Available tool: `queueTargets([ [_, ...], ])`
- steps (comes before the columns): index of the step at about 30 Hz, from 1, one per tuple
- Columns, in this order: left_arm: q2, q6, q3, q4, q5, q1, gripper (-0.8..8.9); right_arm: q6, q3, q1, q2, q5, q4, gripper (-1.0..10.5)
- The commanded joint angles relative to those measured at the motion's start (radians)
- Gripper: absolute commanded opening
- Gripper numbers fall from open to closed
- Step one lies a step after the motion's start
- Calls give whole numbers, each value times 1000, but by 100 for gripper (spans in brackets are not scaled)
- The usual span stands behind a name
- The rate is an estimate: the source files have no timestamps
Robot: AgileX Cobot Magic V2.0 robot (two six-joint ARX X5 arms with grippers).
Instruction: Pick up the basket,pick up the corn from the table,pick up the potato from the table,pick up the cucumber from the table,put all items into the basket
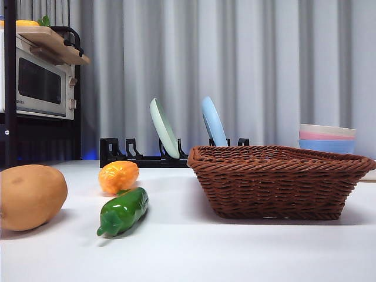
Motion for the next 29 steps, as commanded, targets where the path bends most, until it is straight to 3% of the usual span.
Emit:
queueTargets([
  [1,-1,-18,29,-8,10,2,-6,15,37,1,22,1,10,-10],
  [9,80,61,208,-85,9,2,-6,-68,204,1,222,2,10,-10],
  [16,317,141,412,-144,12,2,-7,-151,442,1,517,-4,-7,-9],
  [22,569,222,589,-208,79,2,-6,-222,660,1,776,-132,-122,-8],
  [29,837,229,749,-274,243,1,3,-357,861,1,1039,-327,-337,4],
])
